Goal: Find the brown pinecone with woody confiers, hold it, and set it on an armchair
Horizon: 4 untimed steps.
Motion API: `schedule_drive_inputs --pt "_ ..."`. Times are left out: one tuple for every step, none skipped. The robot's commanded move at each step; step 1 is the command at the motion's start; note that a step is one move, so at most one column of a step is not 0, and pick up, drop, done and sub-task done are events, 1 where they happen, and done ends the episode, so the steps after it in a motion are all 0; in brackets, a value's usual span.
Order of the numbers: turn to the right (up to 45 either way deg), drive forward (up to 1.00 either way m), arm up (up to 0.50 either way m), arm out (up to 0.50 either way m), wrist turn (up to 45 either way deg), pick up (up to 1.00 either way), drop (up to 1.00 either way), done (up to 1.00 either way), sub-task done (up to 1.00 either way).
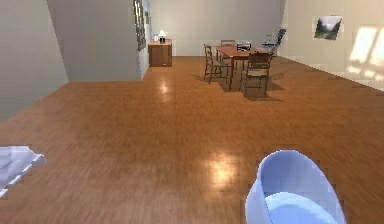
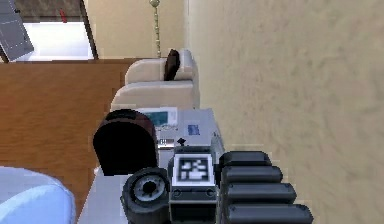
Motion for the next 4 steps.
schedule_drive_inputs --pt "0.0 0.80 0.00 0.00 0.0 0.00 0.00 0.00 0.00" --pt "24.0 0.00 0.00 0.00 0.0 0.00 0.00 0.00 0.00" --pt "0.0 0.25 0.00 0.00 0.0 0.00 0.00 0.00 0.00" --pt "21.0 0.00 0.00 0.00 0.0 0.00 0.00 0.00 0.00"
